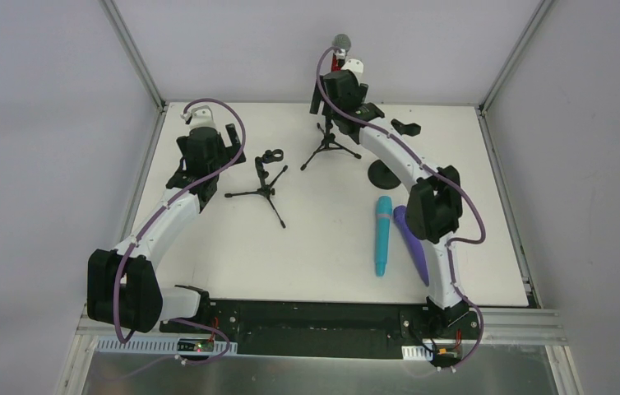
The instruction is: Attach the microphones to the stand
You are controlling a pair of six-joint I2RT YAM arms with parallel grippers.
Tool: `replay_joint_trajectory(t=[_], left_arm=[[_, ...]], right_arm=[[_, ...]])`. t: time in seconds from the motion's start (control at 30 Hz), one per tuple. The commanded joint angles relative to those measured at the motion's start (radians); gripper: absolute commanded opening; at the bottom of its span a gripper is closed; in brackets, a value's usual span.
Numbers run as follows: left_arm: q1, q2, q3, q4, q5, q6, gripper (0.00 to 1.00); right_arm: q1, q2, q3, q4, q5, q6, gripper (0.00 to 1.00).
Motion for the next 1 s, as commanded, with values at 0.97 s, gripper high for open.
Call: replay_joint_trajectory(t=[0.97], left_arm=[[0.001,-0.045,0.008,0.076,0.019,0.041,0.99]], right_arm=[[-0.245,-0.954,-0.823,-0.08,-0.379,0.303,0.99]])
